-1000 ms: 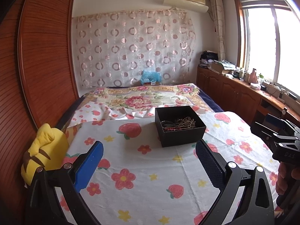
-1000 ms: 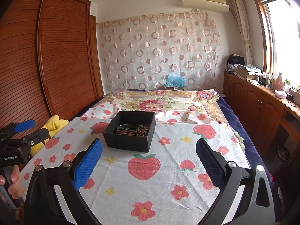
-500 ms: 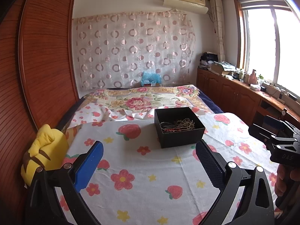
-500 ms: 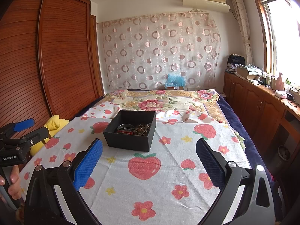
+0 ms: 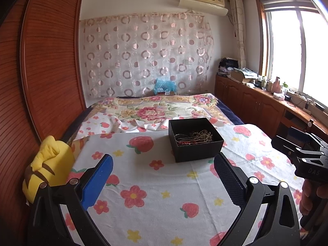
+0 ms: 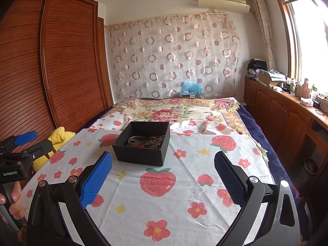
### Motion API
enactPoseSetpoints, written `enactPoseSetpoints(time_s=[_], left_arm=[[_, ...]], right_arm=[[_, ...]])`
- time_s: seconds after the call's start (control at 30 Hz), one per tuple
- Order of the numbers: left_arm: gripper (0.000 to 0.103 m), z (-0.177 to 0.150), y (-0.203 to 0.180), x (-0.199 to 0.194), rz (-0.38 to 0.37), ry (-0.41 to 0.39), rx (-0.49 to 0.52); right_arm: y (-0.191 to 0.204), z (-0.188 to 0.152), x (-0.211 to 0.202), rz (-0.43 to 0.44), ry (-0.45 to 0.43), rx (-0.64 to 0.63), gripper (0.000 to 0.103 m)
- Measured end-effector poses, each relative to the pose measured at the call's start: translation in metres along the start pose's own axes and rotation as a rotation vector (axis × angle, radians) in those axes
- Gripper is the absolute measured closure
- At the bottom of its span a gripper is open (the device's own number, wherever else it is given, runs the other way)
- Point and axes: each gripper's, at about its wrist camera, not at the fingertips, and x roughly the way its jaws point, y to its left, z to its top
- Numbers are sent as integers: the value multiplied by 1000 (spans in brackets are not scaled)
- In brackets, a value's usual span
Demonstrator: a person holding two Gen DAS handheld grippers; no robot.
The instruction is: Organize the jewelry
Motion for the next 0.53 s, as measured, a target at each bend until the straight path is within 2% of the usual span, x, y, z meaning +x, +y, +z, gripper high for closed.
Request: enactPoseSetpoints(time_s=[0.53], left_arm=[[8, -2, 2, 0, 0, 0, -1]], right_arm=[[-1, 0, 0, 0, -1, 2, 3]])
